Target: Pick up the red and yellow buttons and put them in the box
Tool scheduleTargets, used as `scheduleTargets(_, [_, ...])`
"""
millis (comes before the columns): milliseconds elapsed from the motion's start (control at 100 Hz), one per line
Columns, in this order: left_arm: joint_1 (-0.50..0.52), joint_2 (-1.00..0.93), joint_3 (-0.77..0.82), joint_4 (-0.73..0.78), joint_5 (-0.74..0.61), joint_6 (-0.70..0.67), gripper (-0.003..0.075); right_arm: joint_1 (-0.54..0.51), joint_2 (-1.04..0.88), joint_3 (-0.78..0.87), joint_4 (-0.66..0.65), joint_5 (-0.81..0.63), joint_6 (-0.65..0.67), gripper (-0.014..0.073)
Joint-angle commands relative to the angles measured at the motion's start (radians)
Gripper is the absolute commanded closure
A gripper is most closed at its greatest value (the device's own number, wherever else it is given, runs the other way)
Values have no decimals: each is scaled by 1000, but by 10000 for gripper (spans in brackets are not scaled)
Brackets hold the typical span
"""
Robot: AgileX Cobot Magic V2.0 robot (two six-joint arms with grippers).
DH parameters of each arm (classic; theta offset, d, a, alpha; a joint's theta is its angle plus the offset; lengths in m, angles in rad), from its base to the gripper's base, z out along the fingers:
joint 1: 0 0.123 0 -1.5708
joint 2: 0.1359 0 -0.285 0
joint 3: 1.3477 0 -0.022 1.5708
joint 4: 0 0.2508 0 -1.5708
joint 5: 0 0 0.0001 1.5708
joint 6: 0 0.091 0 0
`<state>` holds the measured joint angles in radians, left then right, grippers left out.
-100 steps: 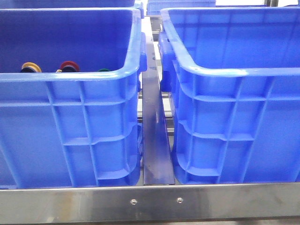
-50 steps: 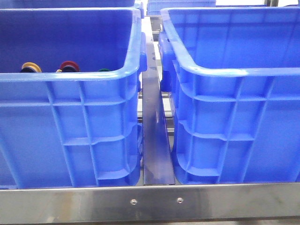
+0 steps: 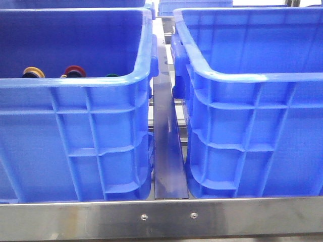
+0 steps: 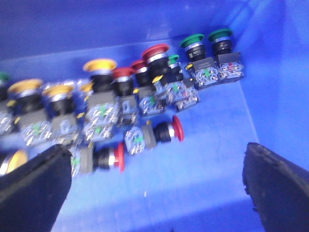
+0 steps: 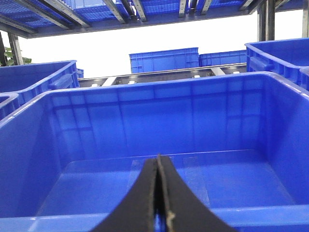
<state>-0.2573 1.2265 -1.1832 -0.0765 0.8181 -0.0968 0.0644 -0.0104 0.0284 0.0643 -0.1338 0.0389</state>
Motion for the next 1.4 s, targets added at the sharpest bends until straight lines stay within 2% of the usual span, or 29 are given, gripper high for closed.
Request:
scheduleTargets(0, [-69,57,-83,130,-55,-133,50,-1,-5,-15,-9,-70,-2,662])
scheduleTargets(170, [-175,207,-173,272,-54,-263,50,-1,-5,-15,-9,-70,-2,662])
scheduleTargets(360, [-205,345,-227,372,-56,-391,50,-1,-5,-15,-9,-70,-2,662])
scheduleTargets(530, [-224,418,-245,377,-70,-396,50,-1,-5,-15,-9,-70,-2,662])
scheduleTargets(770, [-232,472,-245,468,-95,-493,50,-1,-5,-15,-9,-69,-2,662])
scheduleTargets(1000, [-232,508,-245,485,-148,-501,50,-1,-5,-15,-9,-70,-2,662])
scheduleTargets(1130, [-230,519,-245,520,-160,-552,50,-1,-5,-15,-9,-70,-2,662])
scheduleTargets(1390, [-230,570,-245,526,-168,-554,50,-1,-5,-15,-9,-70,-2,662])
